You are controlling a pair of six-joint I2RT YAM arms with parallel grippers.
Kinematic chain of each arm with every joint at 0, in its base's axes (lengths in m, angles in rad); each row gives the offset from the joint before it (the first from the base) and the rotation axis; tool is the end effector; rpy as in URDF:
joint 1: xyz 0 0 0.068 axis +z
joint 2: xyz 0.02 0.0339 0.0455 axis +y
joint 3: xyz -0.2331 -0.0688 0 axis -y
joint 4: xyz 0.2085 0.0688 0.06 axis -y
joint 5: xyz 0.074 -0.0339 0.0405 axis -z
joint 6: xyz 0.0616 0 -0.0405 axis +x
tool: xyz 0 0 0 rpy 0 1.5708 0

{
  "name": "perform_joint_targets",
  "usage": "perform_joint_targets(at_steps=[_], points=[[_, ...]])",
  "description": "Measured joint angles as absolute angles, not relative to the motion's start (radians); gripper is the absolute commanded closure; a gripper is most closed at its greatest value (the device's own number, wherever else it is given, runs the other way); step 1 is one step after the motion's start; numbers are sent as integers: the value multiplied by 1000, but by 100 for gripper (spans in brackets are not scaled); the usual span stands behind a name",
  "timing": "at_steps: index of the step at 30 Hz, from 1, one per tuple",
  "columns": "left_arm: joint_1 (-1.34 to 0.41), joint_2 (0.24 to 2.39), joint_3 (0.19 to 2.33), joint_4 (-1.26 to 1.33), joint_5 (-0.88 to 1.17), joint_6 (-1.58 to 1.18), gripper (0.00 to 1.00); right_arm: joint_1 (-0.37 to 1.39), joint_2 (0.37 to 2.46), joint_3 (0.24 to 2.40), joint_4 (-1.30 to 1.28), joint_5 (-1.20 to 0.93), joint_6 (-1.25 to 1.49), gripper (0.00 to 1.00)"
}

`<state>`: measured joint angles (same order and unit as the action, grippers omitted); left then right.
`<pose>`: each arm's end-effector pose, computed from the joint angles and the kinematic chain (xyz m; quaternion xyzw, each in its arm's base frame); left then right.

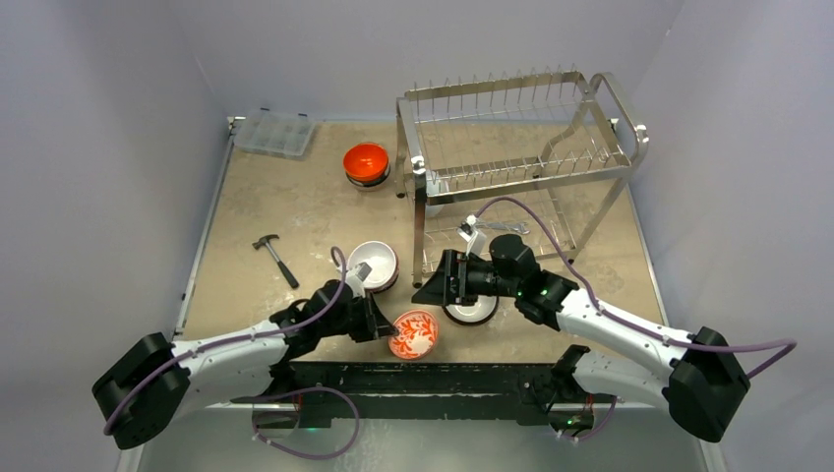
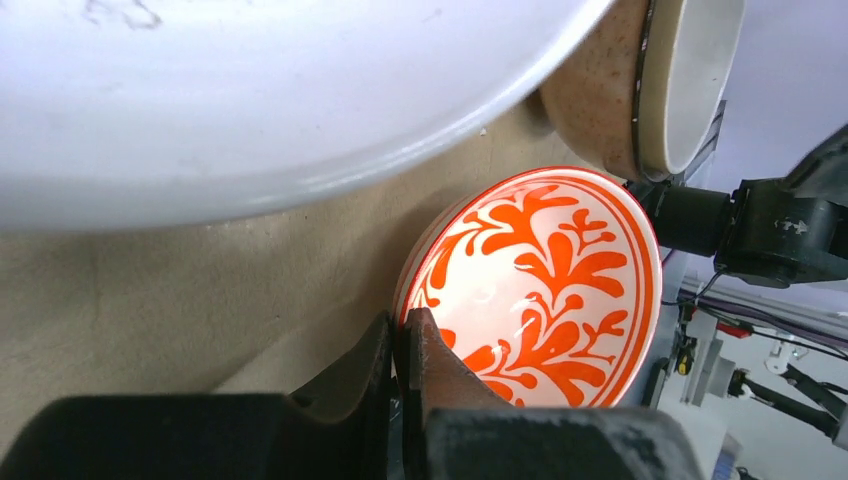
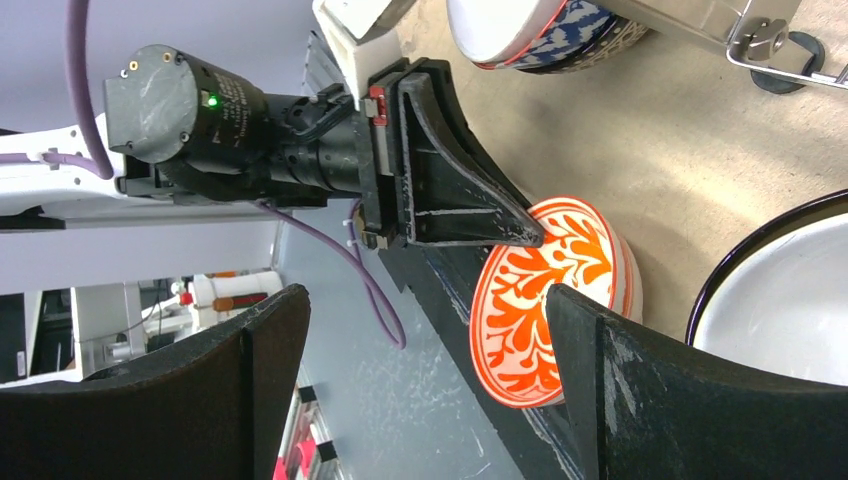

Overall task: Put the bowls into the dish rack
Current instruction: Pick up the bowl from the center of the board, then place the bowl in the dish rack.

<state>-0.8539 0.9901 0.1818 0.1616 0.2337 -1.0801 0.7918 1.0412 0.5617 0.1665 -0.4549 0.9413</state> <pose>0.1117 -0.1499 0.1184 -0.0487 0.8892 -0.4237 0.1655 0.1479 0.1884 0.2319 -0.0734 0.7956 0.5548 0.2321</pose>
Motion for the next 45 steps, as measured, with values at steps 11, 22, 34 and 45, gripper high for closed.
perform_joint_targets(at_steps=[11, 22, 34, 45], points=[[-854, 738, 231, -68, 125, -1028, 100, 792, 1048, 587, 155, -454, 928, 3], [-854, 586, 406, -229, 0, -957, 100, 792, 1046, 584, 204, -459, 983, 1], [-854, 654, 511, -256, -34, -892, 100, 792, 1104, 523, 389, -534, 1092, 1], [-853, 719, 527, -194, -4, -868, 100, 791, 1156, 508, 508, -575, 1148, 27]])
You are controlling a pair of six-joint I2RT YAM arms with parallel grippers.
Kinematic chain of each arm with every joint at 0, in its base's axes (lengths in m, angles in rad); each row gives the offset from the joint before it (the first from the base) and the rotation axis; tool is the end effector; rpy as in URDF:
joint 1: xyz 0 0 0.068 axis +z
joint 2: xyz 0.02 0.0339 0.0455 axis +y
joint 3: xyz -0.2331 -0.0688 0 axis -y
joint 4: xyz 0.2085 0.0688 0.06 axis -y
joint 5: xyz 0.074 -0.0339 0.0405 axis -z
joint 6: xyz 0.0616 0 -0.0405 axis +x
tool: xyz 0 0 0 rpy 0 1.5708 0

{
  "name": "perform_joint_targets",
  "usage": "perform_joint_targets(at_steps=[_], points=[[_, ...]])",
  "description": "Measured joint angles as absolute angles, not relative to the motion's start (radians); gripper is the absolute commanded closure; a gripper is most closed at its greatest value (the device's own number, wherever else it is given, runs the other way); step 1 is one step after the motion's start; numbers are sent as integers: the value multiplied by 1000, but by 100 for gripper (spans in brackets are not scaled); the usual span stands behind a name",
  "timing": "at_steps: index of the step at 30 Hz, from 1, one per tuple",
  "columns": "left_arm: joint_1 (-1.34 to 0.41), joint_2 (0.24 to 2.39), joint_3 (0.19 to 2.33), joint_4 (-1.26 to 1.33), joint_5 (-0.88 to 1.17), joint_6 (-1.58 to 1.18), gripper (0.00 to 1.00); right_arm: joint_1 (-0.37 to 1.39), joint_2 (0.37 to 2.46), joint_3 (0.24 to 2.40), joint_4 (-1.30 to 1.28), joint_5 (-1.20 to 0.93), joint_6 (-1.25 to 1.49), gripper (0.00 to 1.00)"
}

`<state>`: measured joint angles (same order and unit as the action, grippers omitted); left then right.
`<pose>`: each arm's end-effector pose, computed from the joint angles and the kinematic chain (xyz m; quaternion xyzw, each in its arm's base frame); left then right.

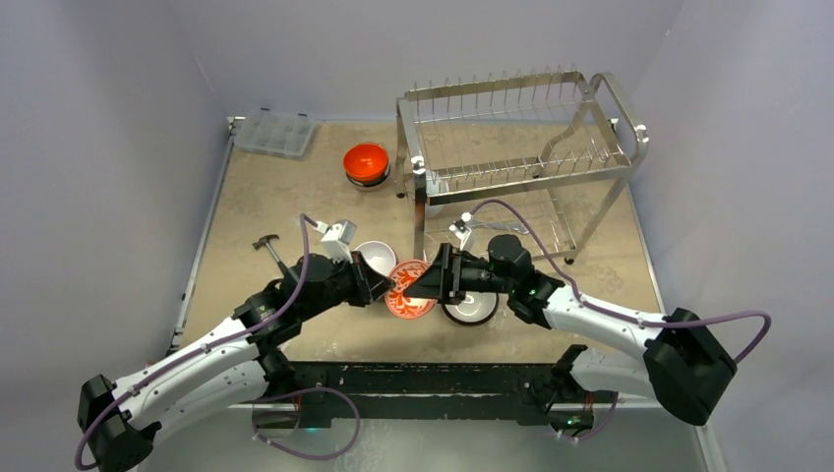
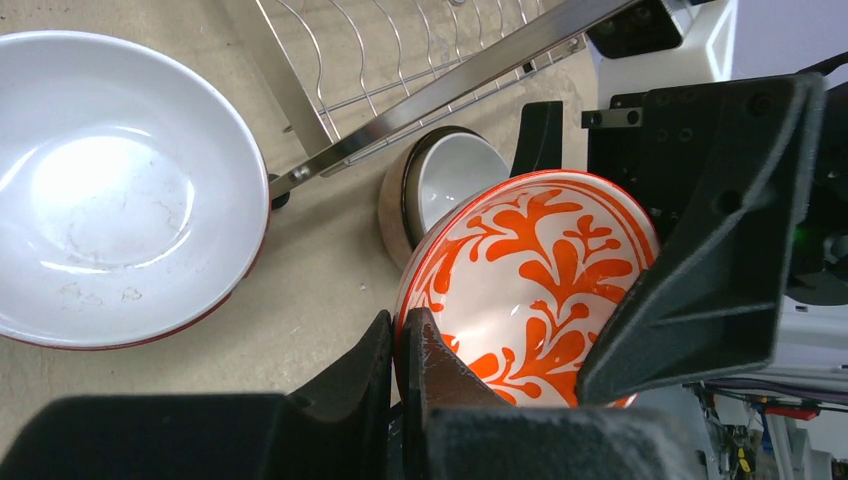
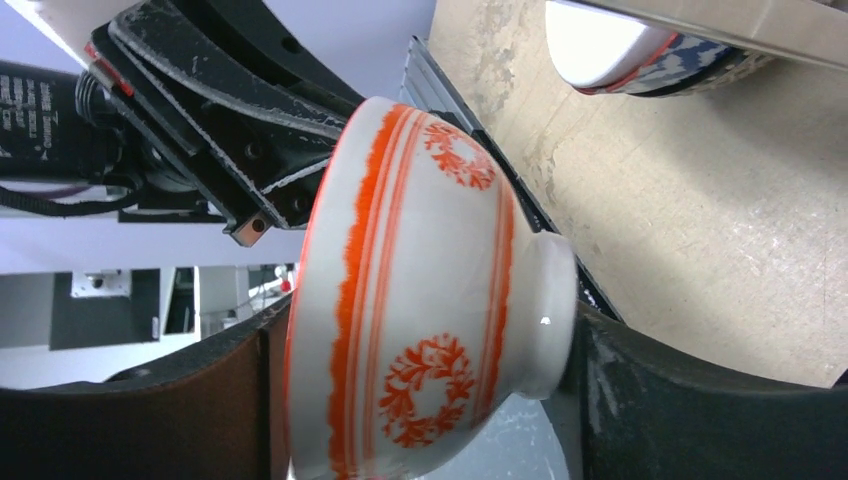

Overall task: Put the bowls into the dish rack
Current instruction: Place the bowl in the dish rack.

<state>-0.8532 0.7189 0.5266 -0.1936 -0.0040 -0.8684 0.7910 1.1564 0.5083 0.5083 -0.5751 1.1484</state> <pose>0.1227 -0.1402 0.2350 -0.0074 0.8295 -0.4224 0.3652 0.1541 0.2035 0.2313 -0.0544 0.7453 0.6399 0.1792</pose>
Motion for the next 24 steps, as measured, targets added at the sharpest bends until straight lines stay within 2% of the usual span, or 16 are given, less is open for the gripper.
perform_joint_targets(at_steps=[4, 9, 10, 12, 16, 17, 21, 24], points=[[-853, 721, 527, -181, -4, -860, 100, 786, 1156, 498, 509, -570, 1160, 41], [-853, 727, 527, -174, -4, -847, 100, 783, 1156, 493, 506, -566, 1167, 53], [-853, 728, 527, -173, -4, -845, 97, 783, 1156, 493, 505, -563, 1167, 58], [-853, 728, 527, -173, -4, -844, 86, 783, 1156, 493, 503, -563, 1166, 62], [-853, 728, 530, -172, -4, -842, 52, 786, 1151, 493, 495, -568, 1165, 73], [-853, 727, 532, -172, -5, -841, 46, 786, 1147, 493, 489, -568, 1165, 76], [-853, 711, 533, -174, -20, -844, 34, 786, 1133, 493, 461, -567, 1159, 100], [-853, 697, 539, -189, -41, -844, 31, 776, 1131, 491, 446, -568, 1153, 100]])
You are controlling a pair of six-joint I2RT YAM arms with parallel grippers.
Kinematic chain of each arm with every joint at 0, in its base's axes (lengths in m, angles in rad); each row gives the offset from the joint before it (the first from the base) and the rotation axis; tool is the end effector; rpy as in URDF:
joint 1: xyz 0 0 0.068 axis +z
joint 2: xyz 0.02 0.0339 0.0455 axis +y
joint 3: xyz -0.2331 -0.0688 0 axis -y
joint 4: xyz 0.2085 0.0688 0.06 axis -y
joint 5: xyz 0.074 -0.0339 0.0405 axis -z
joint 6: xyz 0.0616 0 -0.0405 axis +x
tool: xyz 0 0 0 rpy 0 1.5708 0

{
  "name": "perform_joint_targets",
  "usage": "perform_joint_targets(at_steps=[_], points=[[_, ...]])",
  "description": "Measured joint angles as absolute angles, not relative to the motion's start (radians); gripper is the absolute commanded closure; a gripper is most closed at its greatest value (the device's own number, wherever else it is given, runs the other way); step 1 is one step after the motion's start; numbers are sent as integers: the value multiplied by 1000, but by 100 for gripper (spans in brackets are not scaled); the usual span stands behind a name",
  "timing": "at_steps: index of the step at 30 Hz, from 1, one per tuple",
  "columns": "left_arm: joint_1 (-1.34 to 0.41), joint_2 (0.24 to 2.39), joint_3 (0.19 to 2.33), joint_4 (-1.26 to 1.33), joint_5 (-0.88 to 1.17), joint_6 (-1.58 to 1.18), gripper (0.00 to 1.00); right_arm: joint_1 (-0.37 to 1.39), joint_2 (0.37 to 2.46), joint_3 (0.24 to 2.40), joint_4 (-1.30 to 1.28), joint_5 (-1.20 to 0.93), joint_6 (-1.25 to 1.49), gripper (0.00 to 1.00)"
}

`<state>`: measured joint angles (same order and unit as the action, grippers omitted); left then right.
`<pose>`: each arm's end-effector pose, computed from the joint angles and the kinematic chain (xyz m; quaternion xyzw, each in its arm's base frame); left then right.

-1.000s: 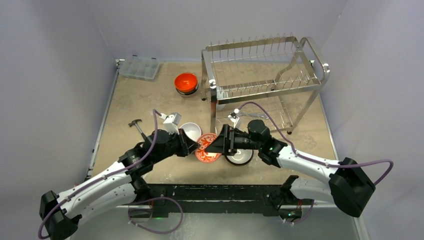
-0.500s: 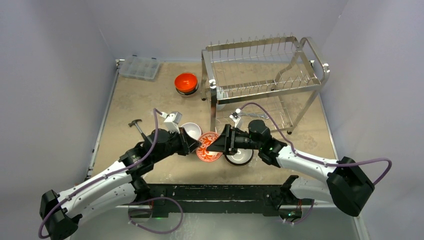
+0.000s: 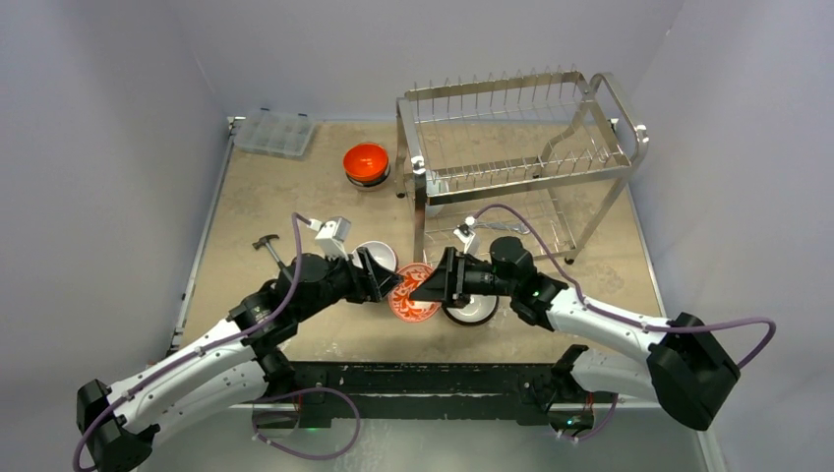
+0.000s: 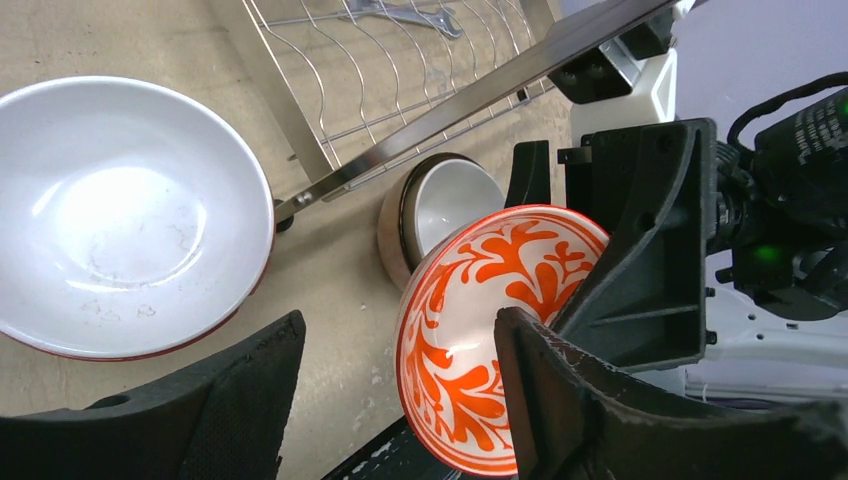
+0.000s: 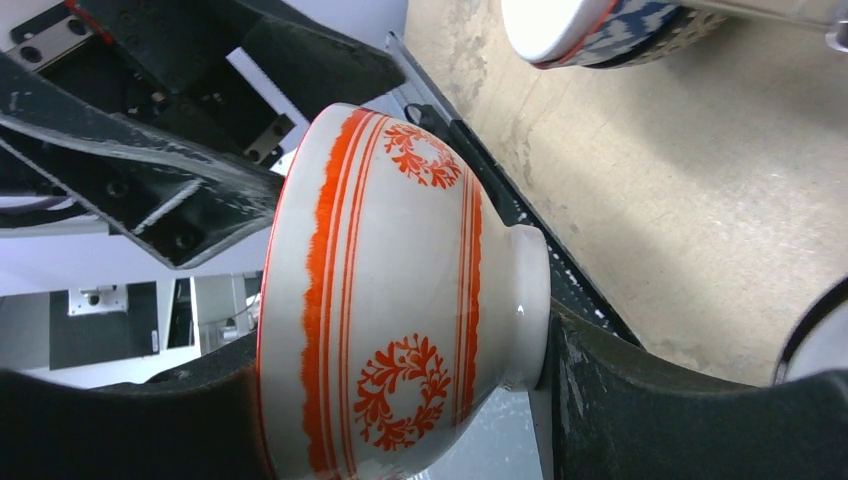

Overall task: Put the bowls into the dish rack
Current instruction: Place the bowl in the dish rack.

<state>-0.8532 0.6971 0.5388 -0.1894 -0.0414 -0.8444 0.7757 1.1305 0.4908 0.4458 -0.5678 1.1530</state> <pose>0.1230 -0.1370 0.2433 -0.0083 0.8186 -0.4196 0.3921 0.1534 0.1968 0.2238 -0.0358 0.7615 0.6244 0.1699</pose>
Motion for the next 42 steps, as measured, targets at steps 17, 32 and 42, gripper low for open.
perform_joint_targets(at_steps=[17, 32, 42], points=[[-846, 720, 628, -279, -132, -788, 17, 435, 1002, 447, 203, -596, 964, 100], [-498, 864, 670, -308, 133, -701, 16, 271, 1272, 672, 117, -579, 675, 100], [-242, 962, 669, -261, 424, -666, 15, 218, 1511, 816, 167, -550, 566, 100]])
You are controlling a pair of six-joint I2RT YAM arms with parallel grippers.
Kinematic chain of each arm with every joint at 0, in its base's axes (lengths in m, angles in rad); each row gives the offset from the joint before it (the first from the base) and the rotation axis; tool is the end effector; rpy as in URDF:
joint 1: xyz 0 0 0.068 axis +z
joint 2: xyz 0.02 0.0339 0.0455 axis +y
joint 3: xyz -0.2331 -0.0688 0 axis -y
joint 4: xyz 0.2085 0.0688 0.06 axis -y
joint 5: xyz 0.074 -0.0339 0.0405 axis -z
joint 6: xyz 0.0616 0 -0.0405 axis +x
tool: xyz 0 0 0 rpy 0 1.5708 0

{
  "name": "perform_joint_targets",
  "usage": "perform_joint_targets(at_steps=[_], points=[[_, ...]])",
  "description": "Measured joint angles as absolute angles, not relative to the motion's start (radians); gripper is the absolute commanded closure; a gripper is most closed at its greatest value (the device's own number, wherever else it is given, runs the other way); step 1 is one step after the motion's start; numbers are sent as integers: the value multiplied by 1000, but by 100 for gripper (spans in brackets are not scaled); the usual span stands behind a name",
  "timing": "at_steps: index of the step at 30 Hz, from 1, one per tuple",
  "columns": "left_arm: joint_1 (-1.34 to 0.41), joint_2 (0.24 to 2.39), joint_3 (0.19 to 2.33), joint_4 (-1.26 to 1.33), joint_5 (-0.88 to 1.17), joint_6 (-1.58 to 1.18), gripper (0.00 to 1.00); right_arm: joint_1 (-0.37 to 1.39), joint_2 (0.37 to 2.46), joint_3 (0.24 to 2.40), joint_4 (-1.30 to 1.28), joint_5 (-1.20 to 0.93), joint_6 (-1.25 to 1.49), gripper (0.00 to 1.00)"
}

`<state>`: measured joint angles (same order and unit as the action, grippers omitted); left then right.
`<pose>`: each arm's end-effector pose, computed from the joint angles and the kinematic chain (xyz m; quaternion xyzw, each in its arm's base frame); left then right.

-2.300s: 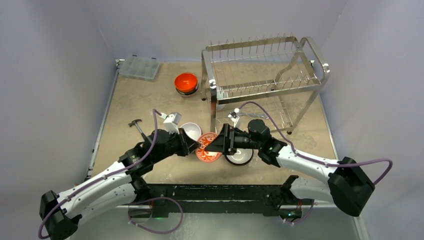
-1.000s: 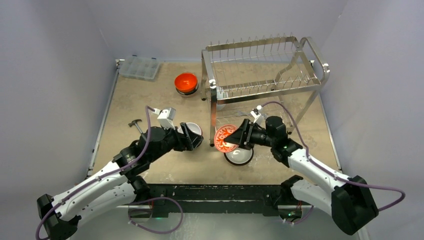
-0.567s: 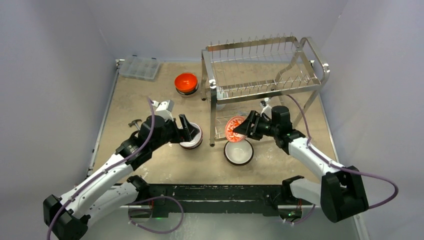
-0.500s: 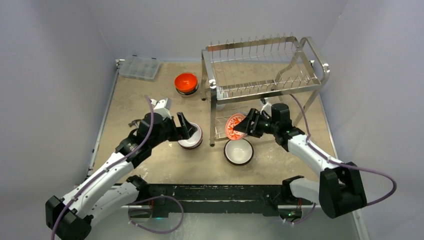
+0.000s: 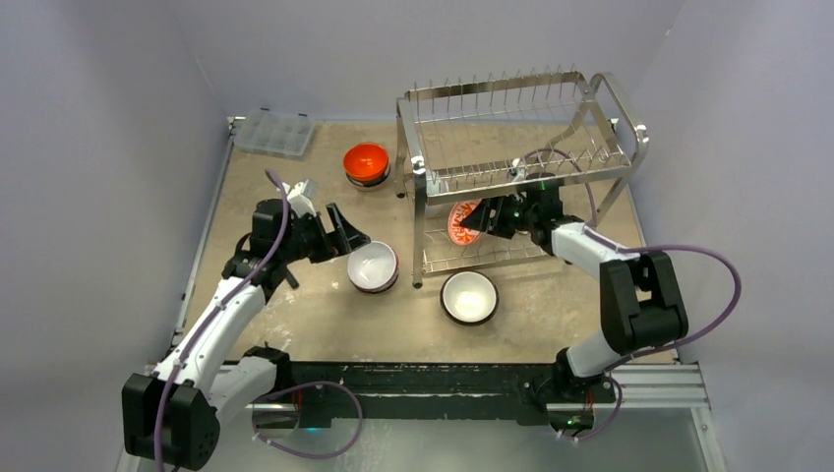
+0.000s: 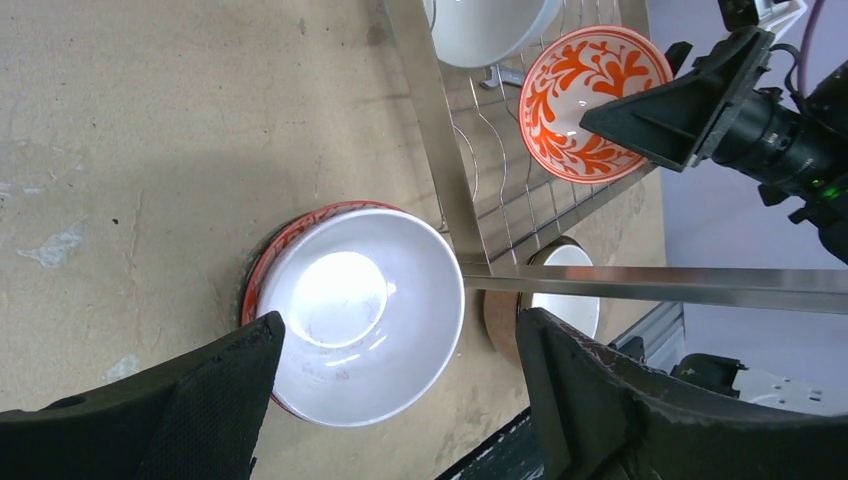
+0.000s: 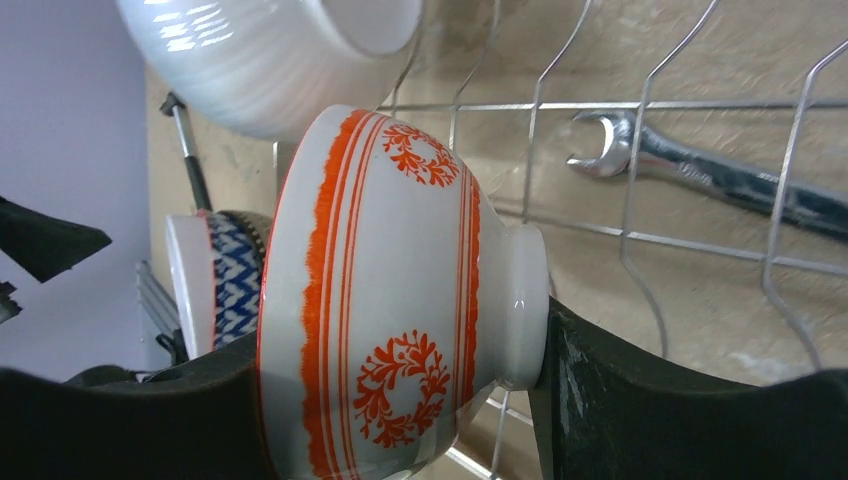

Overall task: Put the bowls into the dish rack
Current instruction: Place the bowl in the dish rack.

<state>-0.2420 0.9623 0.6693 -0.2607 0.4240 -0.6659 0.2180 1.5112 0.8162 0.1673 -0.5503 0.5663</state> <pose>0.2021 -0.0760 0.2335 -0.0795 0.8563 -0.3739 0.3472 0.2996 0.0994 0.1950 0.0113 0.8453 0.4009 0.3531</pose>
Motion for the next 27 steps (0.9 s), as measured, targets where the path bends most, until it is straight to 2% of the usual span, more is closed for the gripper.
perform_joint_targets(at_steps=[7, 11, 15, 27], points=[[-113, 1044, 669, -251, 550, -587, 12, 193, 1603, 899, 178, -494, 529, 100], [-107, 1055, 669, -262, 542, -534, 6, 189, 1628, 968, 175, -434, 496, 100], [-107, 1055, 669, -268, 527, -508, 3, 188, 1632, 1013, 168, -377, 459, 100], [-107, 1070, 667, -274, 501, -477, 2, 189, 1690, 1076, 167, -260, 357, 100]])
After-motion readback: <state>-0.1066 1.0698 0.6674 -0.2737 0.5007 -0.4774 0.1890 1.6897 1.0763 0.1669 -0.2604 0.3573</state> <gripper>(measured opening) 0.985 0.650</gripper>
